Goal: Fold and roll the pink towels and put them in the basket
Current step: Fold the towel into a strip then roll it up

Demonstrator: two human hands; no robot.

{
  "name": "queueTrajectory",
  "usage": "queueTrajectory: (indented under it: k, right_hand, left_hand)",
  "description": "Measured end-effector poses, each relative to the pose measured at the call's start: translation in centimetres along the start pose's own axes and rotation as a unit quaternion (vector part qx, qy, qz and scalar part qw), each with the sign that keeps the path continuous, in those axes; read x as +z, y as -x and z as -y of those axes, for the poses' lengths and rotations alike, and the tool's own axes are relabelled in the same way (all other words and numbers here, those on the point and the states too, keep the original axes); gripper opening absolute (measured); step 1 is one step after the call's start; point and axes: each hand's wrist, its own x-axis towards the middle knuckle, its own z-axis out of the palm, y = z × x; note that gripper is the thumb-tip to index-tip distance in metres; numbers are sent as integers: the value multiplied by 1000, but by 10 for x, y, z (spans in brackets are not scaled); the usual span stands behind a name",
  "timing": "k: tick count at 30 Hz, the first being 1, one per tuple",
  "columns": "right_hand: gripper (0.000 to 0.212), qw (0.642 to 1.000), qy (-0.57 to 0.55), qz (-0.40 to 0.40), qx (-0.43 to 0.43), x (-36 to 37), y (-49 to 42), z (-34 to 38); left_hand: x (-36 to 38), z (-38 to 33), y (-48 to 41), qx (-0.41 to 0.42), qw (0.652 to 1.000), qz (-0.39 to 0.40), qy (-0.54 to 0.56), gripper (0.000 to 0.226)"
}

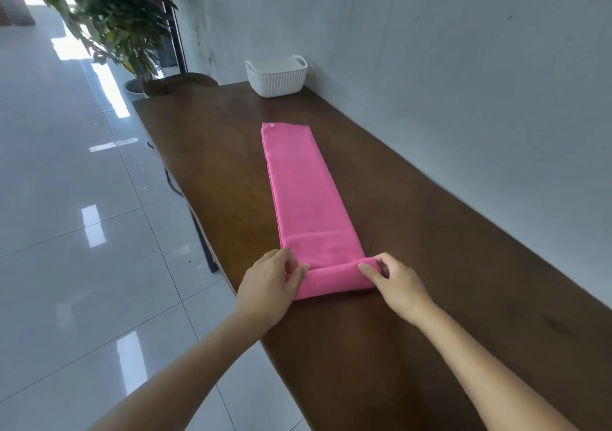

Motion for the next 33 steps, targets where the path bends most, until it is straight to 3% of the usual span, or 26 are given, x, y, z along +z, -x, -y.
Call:
queueTrajectory:
  k: [3,10,14,17,21,24,27,33]
  right_hand:
    - [42,999,7,-3,31,0,-8,6]
    - [53,991,2,-14,131,3,-24,22]
    - [58,986,9,-42,159,6,-23,31]
    - [49,985,44,-108,127,11,-16,39]
    - [31,978,94,-184,5,20,-10,47]
    - [47,976,126,-176,-33,23,-9,43]
    - [48,977,140,-150,-54,23,-10,38]
    - [54,990,73,-102,-66,21,-23,30]
  left_hand:
    - [-4,9,-4,34,999,31,4,24]
    - [-7,20,-11,114,991,59,-35,44]
    - [-6,28,-15,113,990,67,-51,50]
    - [-3,33,-18,93,993,64,-29,48]
    - [-2,34,-28,45,996,83,6,41]
    - [-4,32,-39,-21,994,99,52,37]
    - [-6,30,-51,-75,988,110,75,33]
    - [-6,31,-61,-122,981,129,80,35]
